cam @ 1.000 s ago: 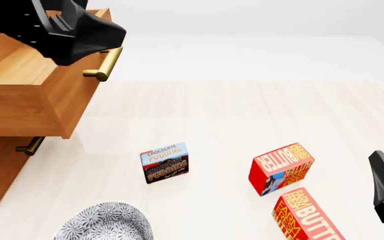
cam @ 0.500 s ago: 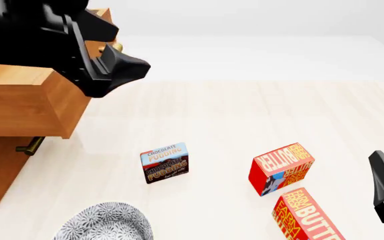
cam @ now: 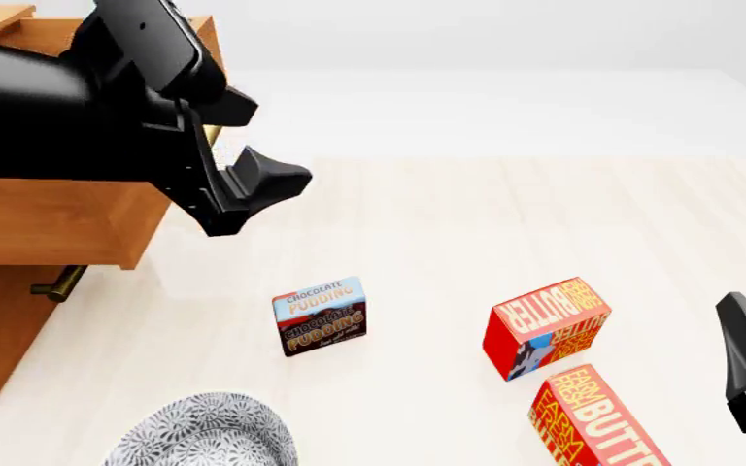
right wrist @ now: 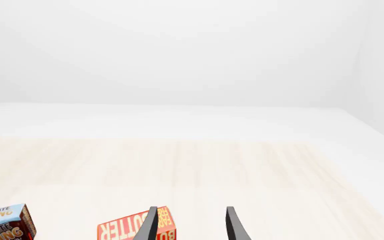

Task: Put the chocolate pudding in the top drawer of the cabinet and close it.

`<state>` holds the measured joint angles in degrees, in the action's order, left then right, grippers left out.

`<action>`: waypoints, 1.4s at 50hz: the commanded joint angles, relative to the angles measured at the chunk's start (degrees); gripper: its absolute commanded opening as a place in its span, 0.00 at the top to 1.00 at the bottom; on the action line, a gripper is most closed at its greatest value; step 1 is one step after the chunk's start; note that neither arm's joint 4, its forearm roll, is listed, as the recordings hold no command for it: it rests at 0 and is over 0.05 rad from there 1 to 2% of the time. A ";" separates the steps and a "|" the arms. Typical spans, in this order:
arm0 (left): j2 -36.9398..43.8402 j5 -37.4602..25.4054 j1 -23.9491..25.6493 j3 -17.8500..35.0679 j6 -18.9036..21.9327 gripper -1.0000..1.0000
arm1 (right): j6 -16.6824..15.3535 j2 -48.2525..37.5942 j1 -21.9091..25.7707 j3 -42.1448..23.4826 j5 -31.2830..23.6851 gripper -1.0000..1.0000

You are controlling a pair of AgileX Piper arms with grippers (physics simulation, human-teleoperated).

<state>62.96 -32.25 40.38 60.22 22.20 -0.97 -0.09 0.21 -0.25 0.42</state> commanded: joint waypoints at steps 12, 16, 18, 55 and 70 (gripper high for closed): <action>4.79 6.01 0.29 -4.83 -0.31 0.00 | 0.02 0.00 -0.01 0.00 0.00 0.00; 6.14 7.25 0.41 -5.56 -1.10 0.00 | 0.00 0.00 0.01 0.00 0.00 0.00; 6.88 7.91 0.69 -5.94 -1.29 0.00 | -0.01 0.00 -0.01 0.00 0.00 0.00; 14.11 16.21 -1.61 -11.56 -1.82 0.00 | 0.00 0.00 0.00 0.00 0.01 0.00; 15.68 18.39 -1.14 -13.38 -2.76 0.00 | -0.01 0.00 0.00 0.00 0.01 0.00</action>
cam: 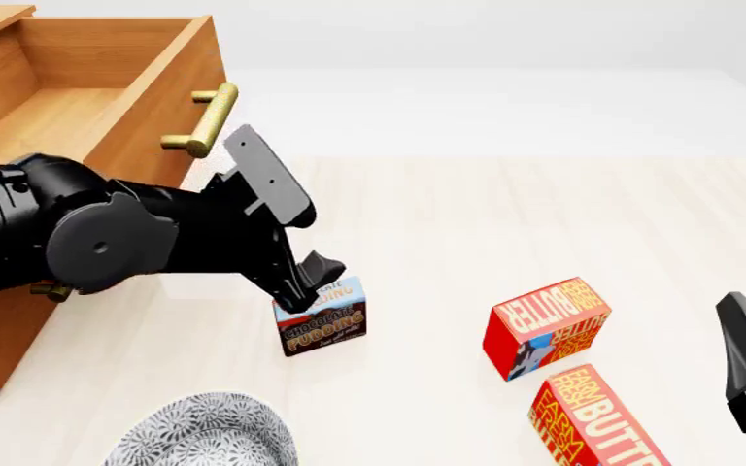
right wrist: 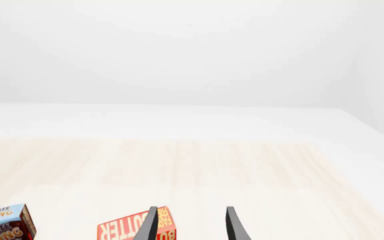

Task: Put the chocolate pudding in the top drawer of the cabinet and close it.

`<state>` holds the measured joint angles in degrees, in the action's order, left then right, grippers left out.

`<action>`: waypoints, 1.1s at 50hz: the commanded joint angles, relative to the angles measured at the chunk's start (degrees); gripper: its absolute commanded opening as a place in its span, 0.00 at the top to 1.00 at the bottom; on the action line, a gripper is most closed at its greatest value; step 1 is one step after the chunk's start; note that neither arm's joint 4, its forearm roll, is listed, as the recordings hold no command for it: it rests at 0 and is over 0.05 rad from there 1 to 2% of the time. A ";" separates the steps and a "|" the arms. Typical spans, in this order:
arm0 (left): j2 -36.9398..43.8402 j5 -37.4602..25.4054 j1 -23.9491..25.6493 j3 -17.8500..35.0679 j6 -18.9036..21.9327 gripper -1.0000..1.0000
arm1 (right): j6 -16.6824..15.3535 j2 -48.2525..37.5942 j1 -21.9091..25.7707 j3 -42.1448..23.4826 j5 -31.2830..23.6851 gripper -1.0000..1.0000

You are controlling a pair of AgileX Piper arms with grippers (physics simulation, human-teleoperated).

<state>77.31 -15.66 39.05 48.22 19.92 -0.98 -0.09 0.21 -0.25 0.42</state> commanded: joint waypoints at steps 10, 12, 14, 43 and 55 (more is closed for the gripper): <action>3.14 3.81 0.08 -2.75 -0.83 0.00 | -0.01 0.00 0.00 0.00 0.01 0.00; 3.49 4.21 -0.03 -3.06 -0.79 0.00 | 0.00 0.00 0.01 0.00 0.00 0.00; 3.83 4.34 0.11 -3.06 -1.01 0.00 | 0.00 0.00 0.00 0.00 0.01 0.00; 6.89 8.35 -0.73 -5.70 1.21 0.00 | 0.01 0.00 -0.01 0.00 -0.01 0.00; 7.46 8.91 -1.09 -5.99 1.71 0.00 | 0.02 0.00 0.00 0.00 -0.01 0.00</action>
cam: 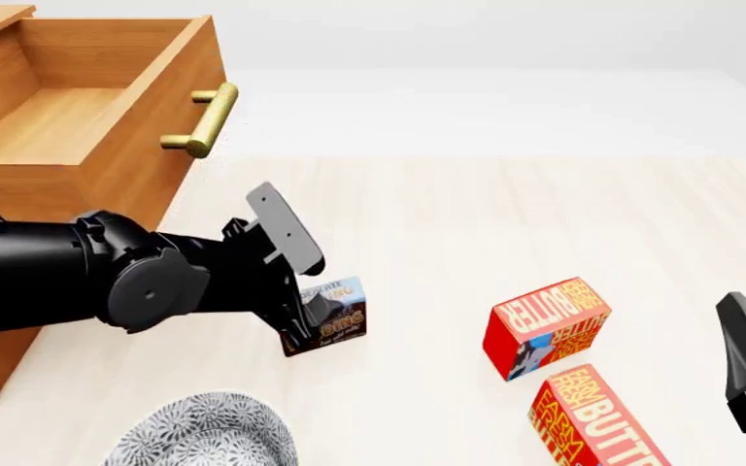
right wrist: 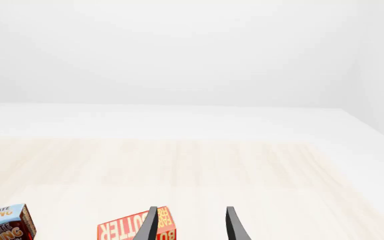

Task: Put the chocolate pudding in the top drawer of the cabinet and close it.

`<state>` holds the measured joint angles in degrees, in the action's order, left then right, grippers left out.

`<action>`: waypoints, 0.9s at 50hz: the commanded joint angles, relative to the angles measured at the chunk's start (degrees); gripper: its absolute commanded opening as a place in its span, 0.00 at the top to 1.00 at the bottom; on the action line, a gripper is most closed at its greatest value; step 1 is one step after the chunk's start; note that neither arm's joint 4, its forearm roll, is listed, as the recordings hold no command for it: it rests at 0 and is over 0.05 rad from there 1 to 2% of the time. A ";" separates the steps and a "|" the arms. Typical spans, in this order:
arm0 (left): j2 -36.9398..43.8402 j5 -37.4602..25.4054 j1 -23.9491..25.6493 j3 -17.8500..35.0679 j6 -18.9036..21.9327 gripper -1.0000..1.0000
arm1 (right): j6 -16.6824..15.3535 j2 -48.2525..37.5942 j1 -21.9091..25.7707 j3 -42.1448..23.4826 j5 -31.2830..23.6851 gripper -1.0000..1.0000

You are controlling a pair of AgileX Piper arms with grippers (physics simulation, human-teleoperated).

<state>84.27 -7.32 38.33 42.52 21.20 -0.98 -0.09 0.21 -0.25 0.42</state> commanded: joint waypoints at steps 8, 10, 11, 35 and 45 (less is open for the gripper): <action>1.77 2.04 -1.14 -0.87 1.27 0.00 | 0.01 0.00 0.00 0.00 0.00 0.00; 2.08 2.53 -1.40 -1.21 1.39 0.00 | 0.00 0.00 -0.01 0.00 0.00 0.00; 2.11 2.79 -1.75 -1.43 1.58 0.00 | 0.00 0.00 -0.01 0.00 0.00 0.00; 5.11 4.94 -1.14 -1.88 0.21 0.00 | 0.01 0.00 -0.01 0.00 -0.03 0.00; 5.85 6.07 -1.93 -2.75 0.31 0.00 | 0.00 0.00 -0.01 0.00 0.00 0.00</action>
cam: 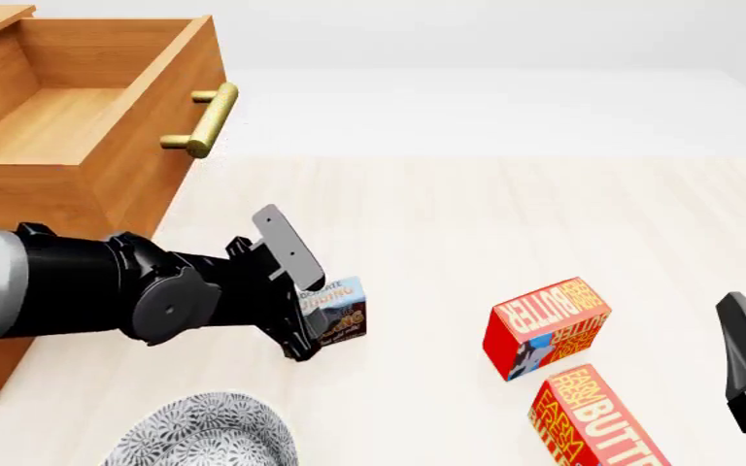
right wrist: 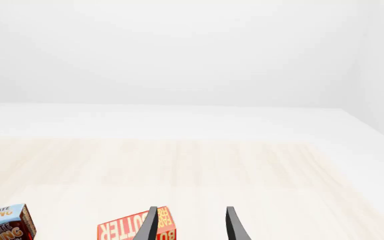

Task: Put the chocolate pudding in the top drawer of the cabinet and close it.

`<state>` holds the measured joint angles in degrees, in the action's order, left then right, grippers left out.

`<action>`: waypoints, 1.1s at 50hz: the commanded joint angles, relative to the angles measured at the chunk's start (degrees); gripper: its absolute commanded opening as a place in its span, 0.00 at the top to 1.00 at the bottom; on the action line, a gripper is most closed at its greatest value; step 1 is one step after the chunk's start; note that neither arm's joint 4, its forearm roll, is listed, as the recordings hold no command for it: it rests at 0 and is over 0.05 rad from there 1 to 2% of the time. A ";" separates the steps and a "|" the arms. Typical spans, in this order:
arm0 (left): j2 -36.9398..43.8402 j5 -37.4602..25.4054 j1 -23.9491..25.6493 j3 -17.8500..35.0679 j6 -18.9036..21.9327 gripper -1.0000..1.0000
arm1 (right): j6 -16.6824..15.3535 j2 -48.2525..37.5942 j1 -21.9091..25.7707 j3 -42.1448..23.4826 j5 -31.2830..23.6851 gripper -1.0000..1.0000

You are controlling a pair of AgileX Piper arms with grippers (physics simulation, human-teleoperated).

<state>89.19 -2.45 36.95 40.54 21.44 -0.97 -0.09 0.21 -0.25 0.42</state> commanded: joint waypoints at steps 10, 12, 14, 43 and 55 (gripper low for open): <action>2.09 1.89 -0.63 -0.79 -0.48 0.00 | -0.03 0.00 0.01 0.00 0.01 0.00; 1.88 1.53 -0.65 -0.54 -0.70 0.00 | -0.02 0.00 0.00 0.00 0.00 0.00; 1.66 1.78 -1.06 -0.86 -0.26 0.00 | -0.02 0.00 0.00 0.00 0.00 0.00; 5.85 5.52 -1.09 -1.92 -2.24 0.00 | 0.01 0.00 0.00 0.00 -0.01 0.00; 6.46 6.13 -1.35 -2.44 -3.02 0.00 | -0.01 0.00 0.00 0.00 0.00 0.00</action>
<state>94.60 3.01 35.59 38.85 19.15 -0.98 -0.09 0.21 -0.25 0.42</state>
